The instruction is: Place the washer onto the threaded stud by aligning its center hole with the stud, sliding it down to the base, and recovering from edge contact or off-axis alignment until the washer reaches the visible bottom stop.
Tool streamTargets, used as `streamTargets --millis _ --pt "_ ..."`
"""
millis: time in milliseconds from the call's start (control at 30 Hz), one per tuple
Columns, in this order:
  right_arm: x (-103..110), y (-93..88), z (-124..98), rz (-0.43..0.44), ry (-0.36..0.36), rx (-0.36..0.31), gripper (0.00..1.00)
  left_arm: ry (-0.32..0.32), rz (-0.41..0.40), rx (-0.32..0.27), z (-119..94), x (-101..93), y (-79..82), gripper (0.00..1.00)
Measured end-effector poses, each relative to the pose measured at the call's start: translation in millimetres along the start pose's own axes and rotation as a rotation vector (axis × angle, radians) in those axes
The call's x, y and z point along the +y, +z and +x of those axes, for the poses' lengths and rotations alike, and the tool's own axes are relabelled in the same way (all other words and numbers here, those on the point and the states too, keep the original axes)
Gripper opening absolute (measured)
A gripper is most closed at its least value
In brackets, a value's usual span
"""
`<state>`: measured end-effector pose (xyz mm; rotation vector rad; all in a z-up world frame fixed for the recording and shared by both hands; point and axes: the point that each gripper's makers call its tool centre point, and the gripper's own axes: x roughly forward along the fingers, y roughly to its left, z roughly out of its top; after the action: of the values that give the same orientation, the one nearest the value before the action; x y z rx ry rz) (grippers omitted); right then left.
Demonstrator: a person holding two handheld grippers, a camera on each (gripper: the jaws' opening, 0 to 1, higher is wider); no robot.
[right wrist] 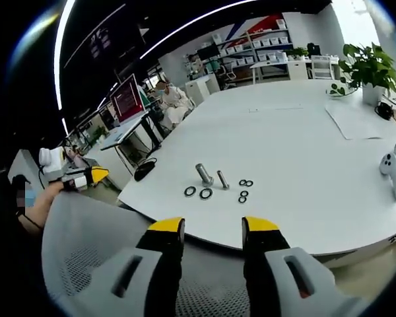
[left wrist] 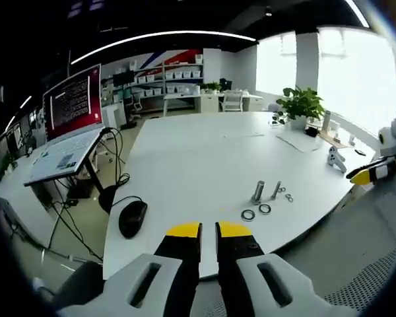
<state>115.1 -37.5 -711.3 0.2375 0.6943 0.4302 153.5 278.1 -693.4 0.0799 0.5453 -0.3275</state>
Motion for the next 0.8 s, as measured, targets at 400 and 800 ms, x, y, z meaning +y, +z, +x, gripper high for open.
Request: streamTargets --millis 400,800 --pt "1.4 -4.1 -1.1 0.028 0.008 0.010 0.37 -0.003 0.006 0.015 -1.7 -1.1 -2.6 0.05" --pt "0.1 -3.4 -0.9 0.037 0.008 0.002 0.37 -0.001 0.008 0.019 -2.1 -0.5 -3.0 0.05"
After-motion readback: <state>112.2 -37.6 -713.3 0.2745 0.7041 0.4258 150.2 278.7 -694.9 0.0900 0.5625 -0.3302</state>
